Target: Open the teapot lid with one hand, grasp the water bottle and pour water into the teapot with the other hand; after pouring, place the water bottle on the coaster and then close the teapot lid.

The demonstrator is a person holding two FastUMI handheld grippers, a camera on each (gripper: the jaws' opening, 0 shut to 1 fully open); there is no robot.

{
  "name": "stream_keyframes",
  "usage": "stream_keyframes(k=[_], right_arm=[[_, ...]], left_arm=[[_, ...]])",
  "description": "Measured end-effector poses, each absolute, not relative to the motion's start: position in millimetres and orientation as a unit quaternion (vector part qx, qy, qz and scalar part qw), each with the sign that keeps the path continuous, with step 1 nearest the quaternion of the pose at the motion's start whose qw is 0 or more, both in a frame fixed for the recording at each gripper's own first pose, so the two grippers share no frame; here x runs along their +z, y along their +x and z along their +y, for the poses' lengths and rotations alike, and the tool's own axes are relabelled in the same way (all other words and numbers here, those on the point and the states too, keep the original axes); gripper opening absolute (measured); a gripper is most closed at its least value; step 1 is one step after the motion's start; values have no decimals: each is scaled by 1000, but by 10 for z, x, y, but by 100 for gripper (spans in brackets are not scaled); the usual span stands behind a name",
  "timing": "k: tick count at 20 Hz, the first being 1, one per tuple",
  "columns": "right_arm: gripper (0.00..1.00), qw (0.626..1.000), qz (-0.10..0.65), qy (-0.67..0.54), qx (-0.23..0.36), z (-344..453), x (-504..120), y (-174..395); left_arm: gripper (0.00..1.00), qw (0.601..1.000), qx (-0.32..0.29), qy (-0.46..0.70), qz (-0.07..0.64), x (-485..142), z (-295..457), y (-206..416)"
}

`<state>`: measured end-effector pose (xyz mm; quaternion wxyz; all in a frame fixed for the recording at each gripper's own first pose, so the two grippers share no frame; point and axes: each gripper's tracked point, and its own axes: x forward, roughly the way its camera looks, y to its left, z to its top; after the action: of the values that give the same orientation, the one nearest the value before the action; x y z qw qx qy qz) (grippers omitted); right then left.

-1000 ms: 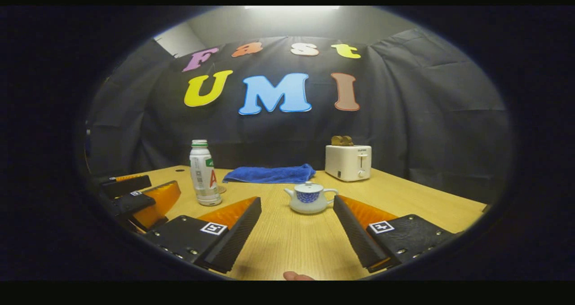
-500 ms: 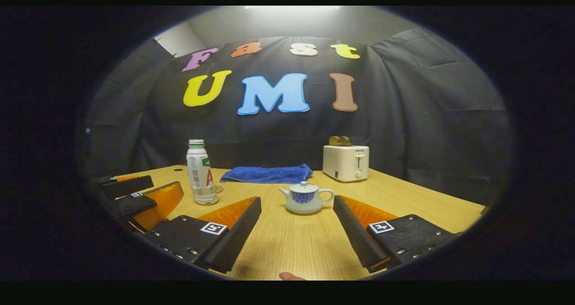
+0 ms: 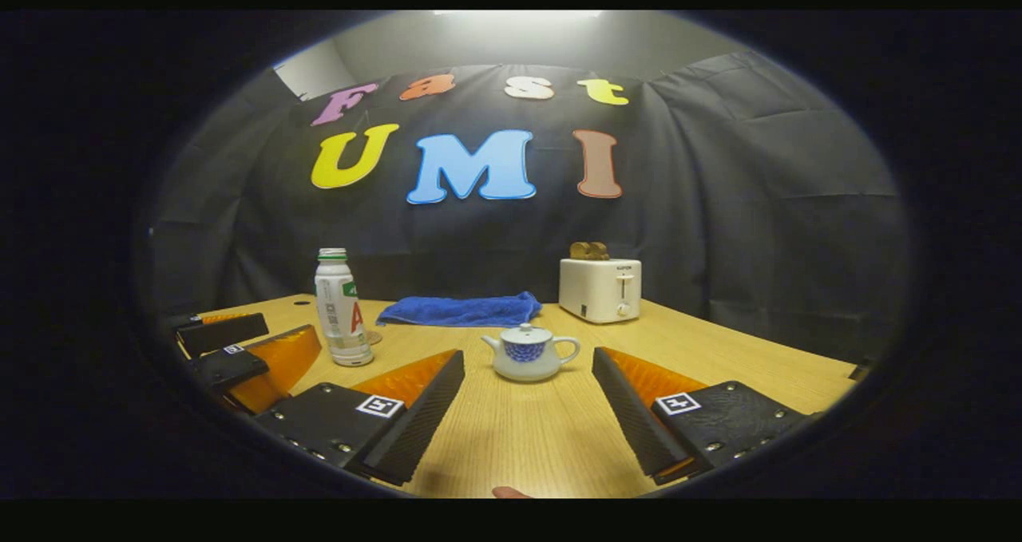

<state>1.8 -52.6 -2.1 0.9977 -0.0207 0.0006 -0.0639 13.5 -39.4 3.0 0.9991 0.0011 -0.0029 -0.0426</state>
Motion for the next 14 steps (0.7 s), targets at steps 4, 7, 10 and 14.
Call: stream_keyframes(k=[4, 7, 10, 14], right_arm=[[98, 997, -4, -57, -57, -473, 80, 123], [98, 997, -15, -55, -43, -408, 217, 261], [98, 999, 21, -18, -32, -404, 145, 503], [98, 997, 57, -1, -47, -555, 11, 818]], left_arm=[[100, 999, -33, 1, -10, 94, -315, 241], [100, 999, -40, 11, -12, 177, -312, 358], [100, 999, -42, 5, -2, 158, -285, 476], [100, 999, -42, 12, 5, 114, -244, 596]])
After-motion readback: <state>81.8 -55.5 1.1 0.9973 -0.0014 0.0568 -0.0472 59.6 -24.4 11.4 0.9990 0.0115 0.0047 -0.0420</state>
